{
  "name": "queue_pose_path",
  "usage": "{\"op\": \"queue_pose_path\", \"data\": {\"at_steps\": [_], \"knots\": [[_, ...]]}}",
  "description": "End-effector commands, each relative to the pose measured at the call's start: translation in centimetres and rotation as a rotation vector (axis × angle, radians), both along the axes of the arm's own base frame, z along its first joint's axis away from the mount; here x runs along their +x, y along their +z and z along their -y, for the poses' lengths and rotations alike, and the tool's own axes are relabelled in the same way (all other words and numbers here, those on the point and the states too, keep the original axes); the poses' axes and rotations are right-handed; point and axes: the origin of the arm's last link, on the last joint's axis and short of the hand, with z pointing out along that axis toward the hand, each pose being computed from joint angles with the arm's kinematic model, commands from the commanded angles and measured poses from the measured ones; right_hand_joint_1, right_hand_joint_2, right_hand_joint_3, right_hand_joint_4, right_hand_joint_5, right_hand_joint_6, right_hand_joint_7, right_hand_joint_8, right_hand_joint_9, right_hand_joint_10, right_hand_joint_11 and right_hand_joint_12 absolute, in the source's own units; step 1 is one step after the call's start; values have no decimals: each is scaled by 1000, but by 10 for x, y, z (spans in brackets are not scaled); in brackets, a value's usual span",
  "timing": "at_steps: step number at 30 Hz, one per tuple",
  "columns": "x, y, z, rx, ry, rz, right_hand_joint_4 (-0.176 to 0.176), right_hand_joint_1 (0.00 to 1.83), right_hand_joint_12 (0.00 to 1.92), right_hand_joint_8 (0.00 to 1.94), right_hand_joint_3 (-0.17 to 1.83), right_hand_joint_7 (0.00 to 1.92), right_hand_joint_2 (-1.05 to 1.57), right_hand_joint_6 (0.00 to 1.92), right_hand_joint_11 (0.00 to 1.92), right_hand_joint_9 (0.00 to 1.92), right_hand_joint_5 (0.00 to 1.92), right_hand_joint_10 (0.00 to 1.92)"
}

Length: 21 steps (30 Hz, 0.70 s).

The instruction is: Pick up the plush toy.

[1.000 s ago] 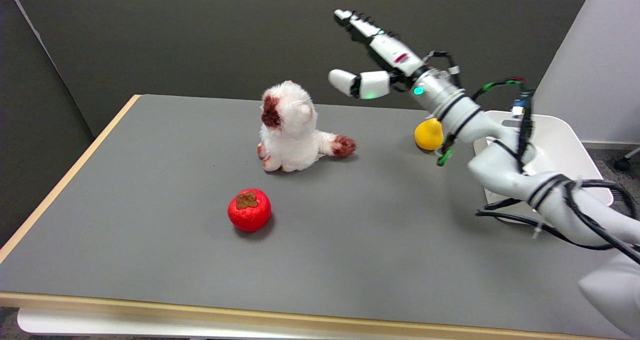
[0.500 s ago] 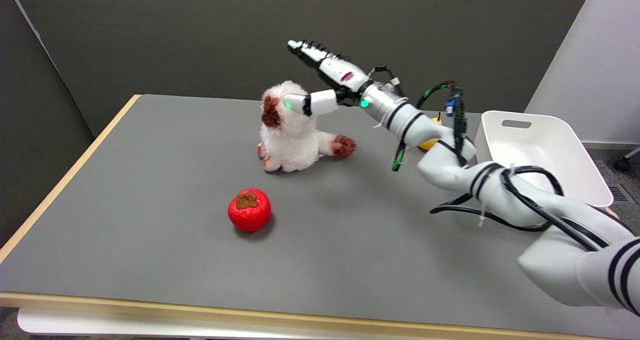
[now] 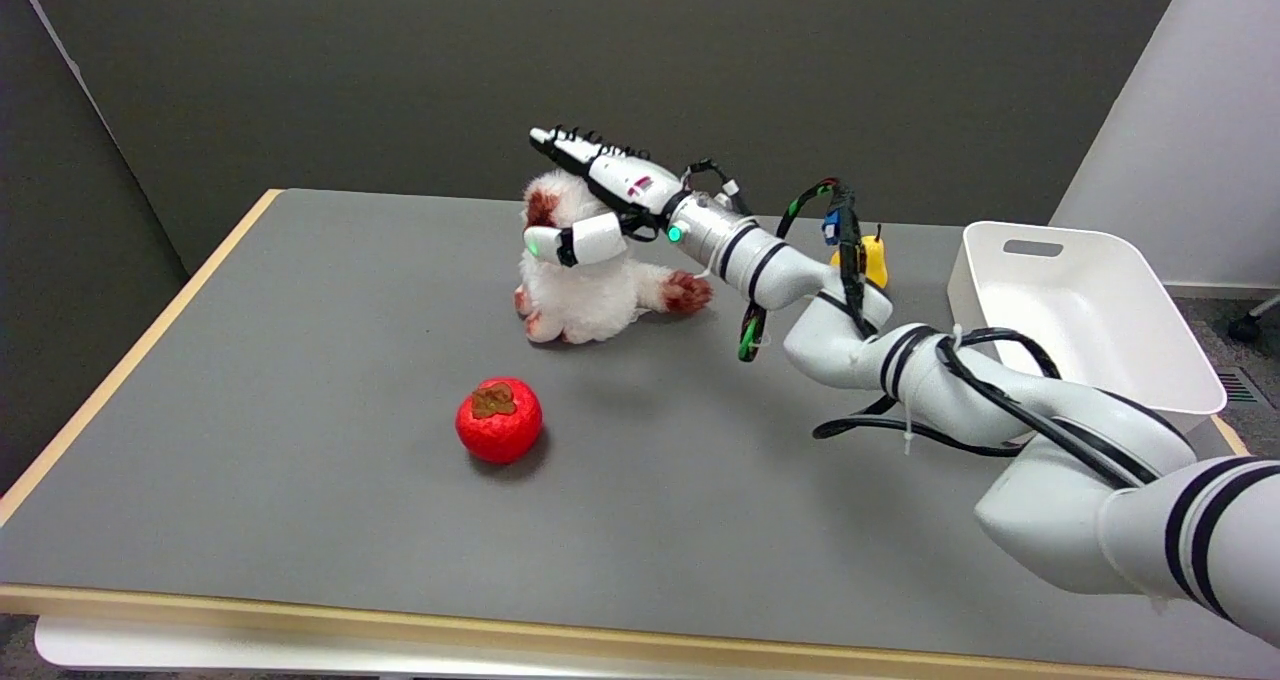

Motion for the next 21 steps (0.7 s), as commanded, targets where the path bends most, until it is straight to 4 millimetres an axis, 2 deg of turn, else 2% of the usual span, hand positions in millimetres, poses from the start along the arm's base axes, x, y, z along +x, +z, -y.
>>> {"op": "queue_pose_path", "data": {"at_steps": [1, 3, 5, 6, 9, 11, 13, 16, 21], "knots": [[-32, -19, -3, 18, -106, 43, 49, 399, 1102, 240, 951, 138, 583, 233, 47, 71, 80, 567], [-34, -17, -6, 19, -108, 53, 53, 520, 1253, 330, 933, 274, 642, 356, 121, 168, 128, 624], [-36, -16, -8, 18, -111, 63, 66, 692, 1402, 500, 938, 446, 699, 485, 281, 393, 232, 865], [-36, -15, -8, 17, -113, 68, 73, 760, 1444, 556, 931, 489, 719, 547, 331, 431, 268, 920], [-38, -13, -10, 16, -124, 89, 99, 930, 1588, 850, 906, 644, 782, 883, 526, 583, 354, 1142], [-38, -12, -11, 22, -118, 89, -147, 1300, 1771, 1291, 144, 782, 1198, 1646, 779, 648, 526, 1492], [-37, -11, -11, 26, -110, 89, -167, 1327, 1687, 1300, 154, 747, 1188, 1703, 851, 767, 517, 1475], [-31, -8, -11, 30, -89, 101, -149, 1331, 1741, 1298, 214, 757, 1147, 1689, 895, 781, 545, 1457], [-10, 5, -10, 27, -16, 147, -153, 1333, 1728, 1288, 253, 770, 1123, 1681, 895, 786, 563, 1452]]}}
